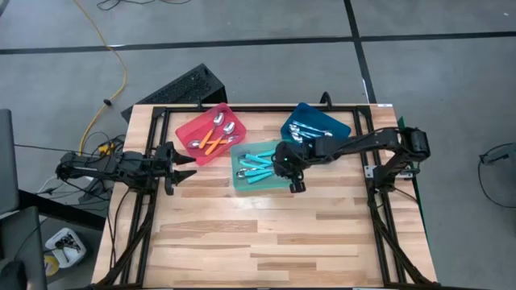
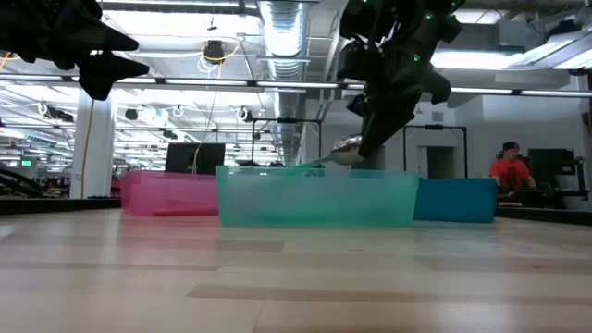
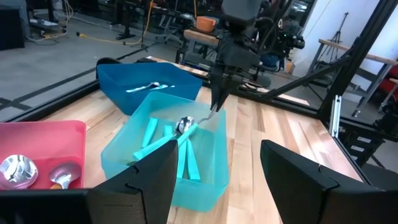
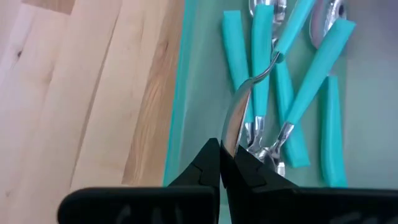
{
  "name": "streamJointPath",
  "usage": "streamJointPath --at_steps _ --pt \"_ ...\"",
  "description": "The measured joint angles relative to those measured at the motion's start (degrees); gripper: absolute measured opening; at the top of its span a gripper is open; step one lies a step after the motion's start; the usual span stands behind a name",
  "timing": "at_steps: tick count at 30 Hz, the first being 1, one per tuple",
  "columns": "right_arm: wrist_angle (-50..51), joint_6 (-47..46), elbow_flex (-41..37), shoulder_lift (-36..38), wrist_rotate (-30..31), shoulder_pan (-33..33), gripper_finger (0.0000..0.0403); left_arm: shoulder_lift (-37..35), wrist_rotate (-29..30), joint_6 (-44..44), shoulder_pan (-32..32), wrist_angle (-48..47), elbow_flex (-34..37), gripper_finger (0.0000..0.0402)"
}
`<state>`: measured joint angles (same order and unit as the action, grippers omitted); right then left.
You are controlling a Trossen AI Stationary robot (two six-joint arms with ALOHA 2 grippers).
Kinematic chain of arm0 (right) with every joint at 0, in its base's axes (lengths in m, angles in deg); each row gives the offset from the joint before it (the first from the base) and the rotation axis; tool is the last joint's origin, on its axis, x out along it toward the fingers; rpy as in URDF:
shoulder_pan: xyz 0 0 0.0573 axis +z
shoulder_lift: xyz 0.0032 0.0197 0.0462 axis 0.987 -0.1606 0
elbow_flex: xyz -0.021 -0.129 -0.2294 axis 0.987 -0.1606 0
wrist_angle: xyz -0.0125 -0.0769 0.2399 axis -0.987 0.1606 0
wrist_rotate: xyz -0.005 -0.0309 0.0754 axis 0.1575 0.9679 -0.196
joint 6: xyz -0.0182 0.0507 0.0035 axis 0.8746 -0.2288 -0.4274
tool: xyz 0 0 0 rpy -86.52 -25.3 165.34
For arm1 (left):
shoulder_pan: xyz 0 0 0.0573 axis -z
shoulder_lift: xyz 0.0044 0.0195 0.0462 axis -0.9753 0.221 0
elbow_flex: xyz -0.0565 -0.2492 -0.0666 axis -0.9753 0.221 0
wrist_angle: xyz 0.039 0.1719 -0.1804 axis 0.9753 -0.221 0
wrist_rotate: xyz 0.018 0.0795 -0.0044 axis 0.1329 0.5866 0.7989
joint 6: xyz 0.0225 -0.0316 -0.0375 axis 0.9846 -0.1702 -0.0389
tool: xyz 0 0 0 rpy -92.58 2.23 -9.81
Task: Sort silverware by color (type)
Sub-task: Put the blue spoon into the green bin, then return to Home Position
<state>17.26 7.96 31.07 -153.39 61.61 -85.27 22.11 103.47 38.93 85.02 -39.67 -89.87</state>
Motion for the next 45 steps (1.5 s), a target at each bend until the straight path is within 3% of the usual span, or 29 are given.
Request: streamJointPath --at_steps 12,29,45 --pt "-8.7 -2.18 -8.87 0.7 -0.66 -2.06 0.0041 -0.02 0.03 -0.01 0.0 0.2 0.0 0.0214" --pt "-10.42 -7.42 -8.96 0.74 -0.61 -5.83 0.0067 0.0 0.15 -0.42 0.0 0.2 0.0 0.0214" --pt "-13.34 -10.65 -8.91 1.65 -2.15 -5.43 0.0184 -0.02 0.28 -0.33 0.0 0.26 0.0 0.0214"
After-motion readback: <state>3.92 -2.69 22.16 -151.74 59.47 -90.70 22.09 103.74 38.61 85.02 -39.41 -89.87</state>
